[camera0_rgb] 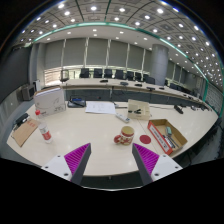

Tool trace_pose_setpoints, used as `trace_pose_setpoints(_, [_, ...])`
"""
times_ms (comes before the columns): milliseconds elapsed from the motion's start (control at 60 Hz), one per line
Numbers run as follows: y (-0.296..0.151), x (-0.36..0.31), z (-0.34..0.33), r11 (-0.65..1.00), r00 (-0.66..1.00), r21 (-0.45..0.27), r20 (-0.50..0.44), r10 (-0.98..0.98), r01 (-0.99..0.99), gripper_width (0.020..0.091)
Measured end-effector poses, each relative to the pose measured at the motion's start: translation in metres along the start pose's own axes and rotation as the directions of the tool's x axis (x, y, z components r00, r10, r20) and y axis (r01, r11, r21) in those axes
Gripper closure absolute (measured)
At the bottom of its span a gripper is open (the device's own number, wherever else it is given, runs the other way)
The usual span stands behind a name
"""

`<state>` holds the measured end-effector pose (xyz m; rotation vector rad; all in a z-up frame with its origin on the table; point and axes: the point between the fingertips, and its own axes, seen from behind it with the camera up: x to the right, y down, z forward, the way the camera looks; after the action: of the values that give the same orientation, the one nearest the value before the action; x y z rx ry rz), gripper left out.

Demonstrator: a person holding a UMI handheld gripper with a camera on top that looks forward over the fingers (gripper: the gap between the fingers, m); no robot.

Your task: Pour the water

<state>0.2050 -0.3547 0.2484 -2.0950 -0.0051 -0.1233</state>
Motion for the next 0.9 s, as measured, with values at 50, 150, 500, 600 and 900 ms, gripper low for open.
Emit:
trace_pose_setpoints(50, [0.005, -0.010, 0.003, 1.000, 1.000, 0.001, 0.005, -0.005, 0.005, 0.0249])
trace_pose_setpoints(150, [0.015, -0.042, 0.007, 1.000, 1.000, -0.009, 0.018, -0.020, 0.020, 0.0248])
trace_pose_setpoints(500, [0.050, -0.233, 0.022, 0.999, 0.986, 0.019, 0.158, -0.044, 0.042, 0.0250])
trace_pose_setpoints(600, [0.057, -0.291, 0.043, 0.999, 0.982, 0.032, 0.184, -0.029, 0.024, 0.0247])
trace_pose_setpoints(900, [0.031, -0.410, 0.154, 0.987, 0.979, 0.158, 0.203, -0.021, -0.011, 0.0246])
